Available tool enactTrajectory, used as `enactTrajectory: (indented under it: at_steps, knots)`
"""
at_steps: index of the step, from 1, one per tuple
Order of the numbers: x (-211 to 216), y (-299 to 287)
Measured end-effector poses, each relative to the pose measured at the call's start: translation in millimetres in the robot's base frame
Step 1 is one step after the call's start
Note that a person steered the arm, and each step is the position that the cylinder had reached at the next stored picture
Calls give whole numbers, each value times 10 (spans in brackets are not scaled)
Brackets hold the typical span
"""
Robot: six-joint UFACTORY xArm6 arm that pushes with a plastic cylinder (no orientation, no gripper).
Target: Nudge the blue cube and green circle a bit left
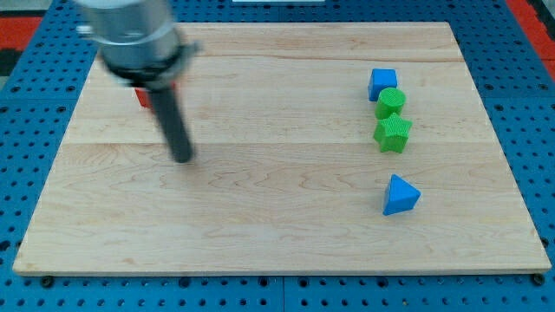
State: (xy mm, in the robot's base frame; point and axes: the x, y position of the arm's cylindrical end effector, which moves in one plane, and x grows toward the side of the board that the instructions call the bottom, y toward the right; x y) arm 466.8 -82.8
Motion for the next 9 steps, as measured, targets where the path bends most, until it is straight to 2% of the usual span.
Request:
enactTrajectory:
  at_steps: [1,3,4,5,7,9]
  knots:
    - [-32,1061]
    - [97,2571]
    - [-23,3145]
    - [-257,3014]
    - [-800,3181]
    - [-901,3181]
